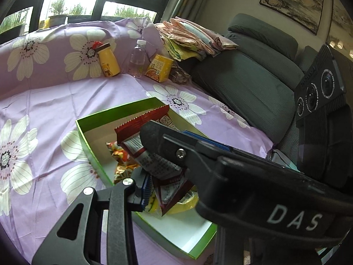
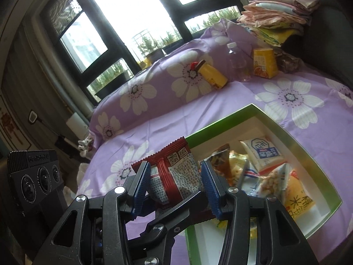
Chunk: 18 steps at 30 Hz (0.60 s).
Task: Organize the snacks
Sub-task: 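Carry the wafer packet into the green box and open the right gripper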
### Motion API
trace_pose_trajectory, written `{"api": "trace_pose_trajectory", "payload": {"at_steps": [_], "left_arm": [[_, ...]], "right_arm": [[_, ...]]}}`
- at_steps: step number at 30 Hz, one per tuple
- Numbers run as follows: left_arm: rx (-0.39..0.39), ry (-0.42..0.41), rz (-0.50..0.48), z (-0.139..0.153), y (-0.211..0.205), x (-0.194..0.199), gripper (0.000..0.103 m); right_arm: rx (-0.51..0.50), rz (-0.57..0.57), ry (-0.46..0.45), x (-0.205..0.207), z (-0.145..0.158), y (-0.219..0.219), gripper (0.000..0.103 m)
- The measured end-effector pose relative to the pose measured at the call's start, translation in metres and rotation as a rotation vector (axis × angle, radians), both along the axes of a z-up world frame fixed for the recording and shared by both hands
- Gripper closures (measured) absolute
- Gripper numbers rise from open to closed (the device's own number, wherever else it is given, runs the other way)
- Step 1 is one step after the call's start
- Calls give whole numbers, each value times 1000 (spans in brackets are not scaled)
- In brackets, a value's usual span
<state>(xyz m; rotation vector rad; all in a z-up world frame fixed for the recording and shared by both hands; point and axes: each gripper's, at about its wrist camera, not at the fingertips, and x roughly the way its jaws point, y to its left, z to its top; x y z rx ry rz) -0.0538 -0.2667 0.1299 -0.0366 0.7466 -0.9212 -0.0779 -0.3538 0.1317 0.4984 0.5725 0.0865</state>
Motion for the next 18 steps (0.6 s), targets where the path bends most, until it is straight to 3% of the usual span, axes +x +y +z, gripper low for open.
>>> {"api": "trace_pose_trajectory", "payload": {"at_steps": [6,18], "left_arm": [[22,88,-40,-14,-27,8,72],[39,204,-62,-32,-43,20,72]], "right_arm": [[13,-52,44,0,-13,-27,52],[85,-84,112,7,-32,-49,52]]}}
